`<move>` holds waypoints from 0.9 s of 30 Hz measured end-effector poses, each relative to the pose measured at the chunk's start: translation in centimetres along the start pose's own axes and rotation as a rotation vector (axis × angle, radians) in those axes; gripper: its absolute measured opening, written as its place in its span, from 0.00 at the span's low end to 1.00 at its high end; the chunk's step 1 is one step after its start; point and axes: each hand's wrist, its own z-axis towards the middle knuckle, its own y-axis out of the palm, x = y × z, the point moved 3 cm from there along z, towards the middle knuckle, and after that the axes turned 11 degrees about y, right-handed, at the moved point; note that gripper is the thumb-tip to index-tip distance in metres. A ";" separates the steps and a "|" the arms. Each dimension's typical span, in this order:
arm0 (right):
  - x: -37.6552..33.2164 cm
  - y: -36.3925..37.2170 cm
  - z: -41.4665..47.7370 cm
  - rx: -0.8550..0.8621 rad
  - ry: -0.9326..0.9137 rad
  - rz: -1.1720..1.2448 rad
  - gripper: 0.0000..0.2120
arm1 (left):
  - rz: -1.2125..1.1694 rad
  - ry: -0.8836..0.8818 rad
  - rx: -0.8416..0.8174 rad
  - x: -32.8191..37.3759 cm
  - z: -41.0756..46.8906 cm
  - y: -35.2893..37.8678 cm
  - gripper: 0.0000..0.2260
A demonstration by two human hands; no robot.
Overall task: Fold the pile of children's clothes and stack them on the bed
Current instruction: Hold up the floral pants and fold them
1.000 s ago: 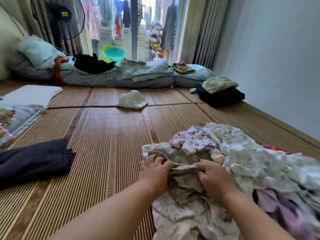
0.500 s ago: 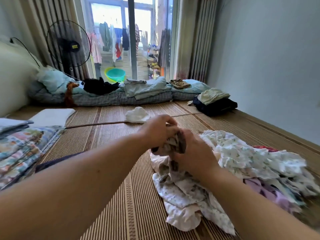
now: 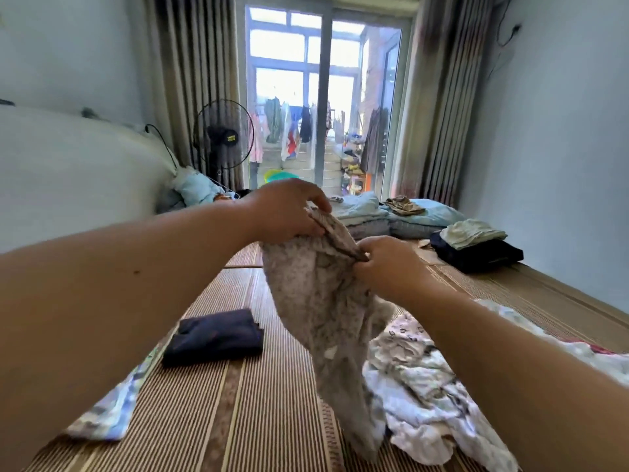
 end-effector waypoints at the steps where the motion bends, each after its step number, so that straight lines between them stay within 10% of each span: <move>1: -0.4 0.4 -0.2 -0.070 0.051 0.145 0.09 | 0.046 0.000 -0.014 -0.6 -0.7 -0.6 0.16; 9: -3.2 0.6 -0.2 -0.177 0.185 0.607 0.09 | 0.211 -0.129 -0.054 -5.9 -6.9 -4.2 0.06; 18: -4.3 2.0 -0.8 -0.156 0.040 -0.258 0.17 | 0.127 -0.394 0.063 -6.6 -8.4 -4.4 0.11; 23: -4.4 -3.3 1.6 -0.124 0.278 0.511 0.04 | 0.151 -0.473 0.143 -7.1 -8.9 -6.1 0.07; 27: -6.9 -7.6 2.2 0.037 0.073 0.604 0.07 | 0.017 -0.475 0.277 -7.4 -7.5 -8.7 0.07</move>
